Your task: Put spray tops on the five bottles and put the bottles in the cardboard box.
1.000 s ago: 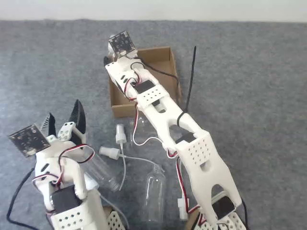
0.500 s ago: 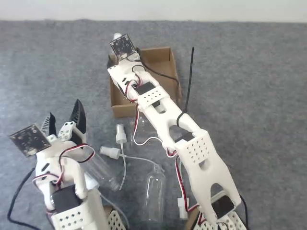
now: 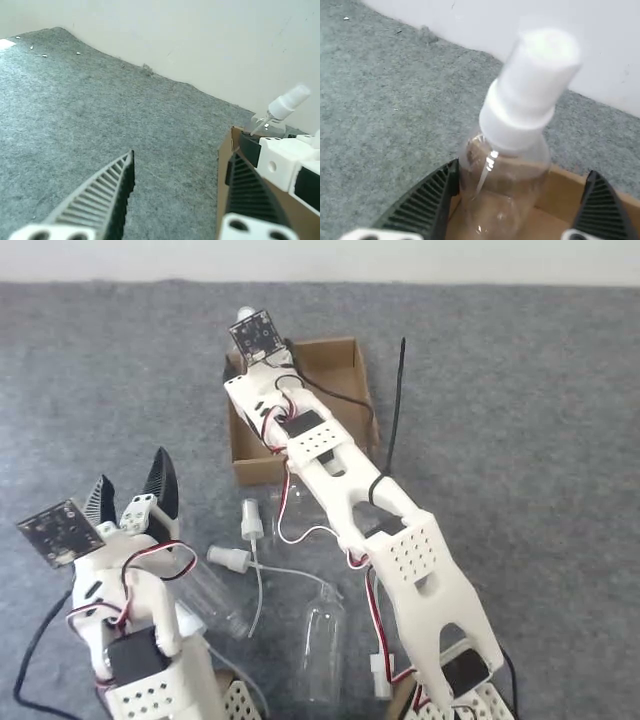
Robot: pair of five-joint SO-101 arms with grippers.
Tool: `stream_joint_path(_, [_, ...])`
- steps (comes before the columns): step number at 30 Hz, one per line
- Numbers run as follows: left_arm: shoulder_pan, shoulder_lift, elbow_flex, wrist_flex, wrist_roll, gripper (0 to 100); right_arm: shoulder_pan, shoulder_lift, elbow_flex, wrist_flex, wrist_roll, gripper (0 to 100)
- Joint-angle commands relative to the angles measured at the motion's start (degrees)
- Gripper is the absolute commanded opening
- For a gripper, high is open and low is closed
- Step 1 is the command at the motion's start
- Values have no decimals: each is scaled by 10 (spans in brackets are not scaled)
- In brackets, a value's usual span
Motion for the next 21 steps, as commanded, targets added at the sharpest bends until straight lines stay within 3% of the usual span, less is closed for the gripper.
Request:
stream_joint_path(1, [0, -7, -33, -20, 6, 272, 8, -29, -26, 40, 4, 335])
stream_joint_path(21, [-3, -7, -32, -20, 6, 272, 9, -67, -27, 152, 4, 336])
